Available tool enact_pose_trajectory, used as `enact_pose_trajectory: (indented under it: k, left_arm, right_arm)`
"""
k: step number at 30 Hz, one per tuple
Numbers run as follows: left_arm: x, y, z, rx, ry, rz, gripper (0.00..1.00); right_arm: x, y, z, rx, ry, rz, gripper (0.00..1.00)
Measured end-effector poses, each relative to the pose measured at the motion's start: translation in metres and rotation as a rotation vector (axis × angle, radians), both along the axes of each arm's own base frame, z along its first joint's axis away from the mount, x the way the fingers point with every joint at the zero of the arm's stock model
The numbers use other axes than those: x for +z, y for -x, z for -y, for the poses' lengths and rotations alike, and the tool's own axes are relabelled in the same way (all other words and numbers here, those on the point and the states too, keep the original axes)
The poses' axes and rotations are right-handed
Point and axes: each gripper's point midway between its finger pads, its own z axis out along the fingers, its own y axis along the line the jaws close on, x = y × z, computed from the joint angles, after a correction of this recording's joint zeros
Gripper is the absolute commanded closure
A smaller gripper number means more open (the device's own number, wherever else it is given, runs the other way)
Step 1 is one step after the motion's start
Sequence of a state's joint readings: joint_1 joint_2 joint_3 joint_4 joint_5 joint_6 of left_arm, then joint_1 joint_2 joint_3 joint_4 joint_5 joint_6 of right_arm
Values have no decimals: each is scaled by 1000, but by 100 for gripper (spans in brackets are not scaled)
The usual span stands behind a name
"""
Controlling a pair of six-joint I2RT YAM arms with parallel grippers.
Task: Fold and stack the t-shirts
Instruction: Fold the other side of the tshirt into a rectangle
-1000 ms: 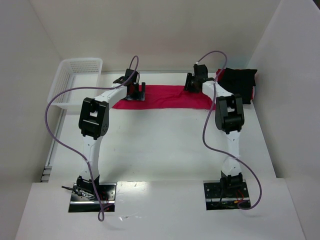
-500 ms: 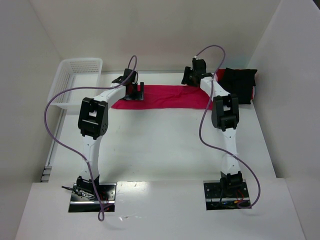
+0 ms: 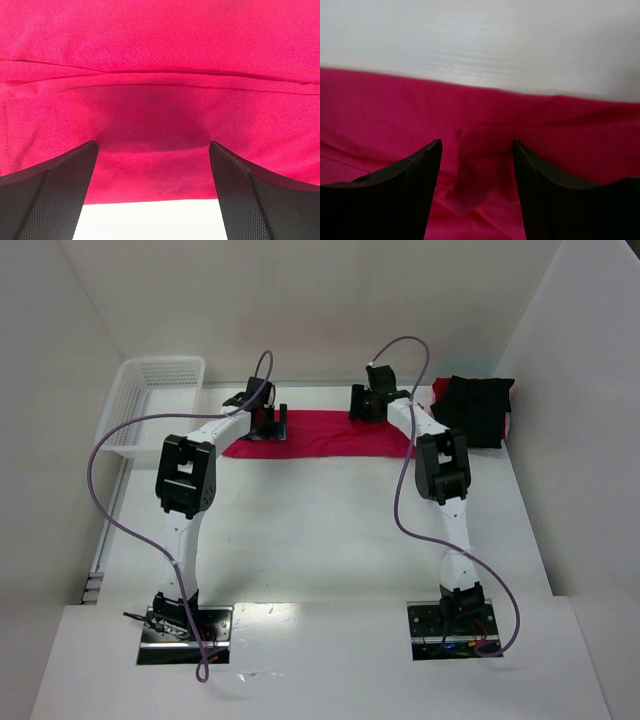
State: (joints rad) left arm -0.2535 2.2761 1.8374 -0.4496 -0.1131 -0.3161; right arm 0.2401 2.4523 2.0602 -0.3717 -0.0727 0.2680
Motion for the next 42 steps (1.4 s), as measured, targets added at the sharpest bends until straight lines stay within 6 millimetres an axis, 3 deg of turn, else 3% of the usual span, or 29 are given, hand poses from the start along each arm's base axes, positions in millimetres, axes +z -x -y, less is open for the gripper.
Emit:
enact_pose_trajectory:
  k: [7, 11, 17, 19, 25, 41, 42]
  left_arm:
    - [0, 0, 0, -2, -1, 0, 1]
    - [0, 0, -2, 2, -2, 0, 1]
    - [0, -1, -7, 10, -2, -1, 1]
    - [0, -2, -9, 13, -2, -1, 1]
    - [0, -2, -10, 15, -1, 0, 1]
    - [-4, 1, -10, 11, 1, -12, 1]
    - [-4, 1, -10, 11, 1, -12, 1]
  right_arm:
    - [-6, 16, -31, 69, 30, -16, 51]
    - [-7, 14, -27, 54, 47, -13, 62]
    - [-7, 10, -15, -1, 85, -5, 68]
    - [-7, 9, -12, -16, 97, -1, 77]
    - [2, 4, -9, -44, 103, 16, 88]
    - [22, -7, -33, 7, -19, 73, 89]
    - [23, -8, -34, 8, -26, 76, 85]
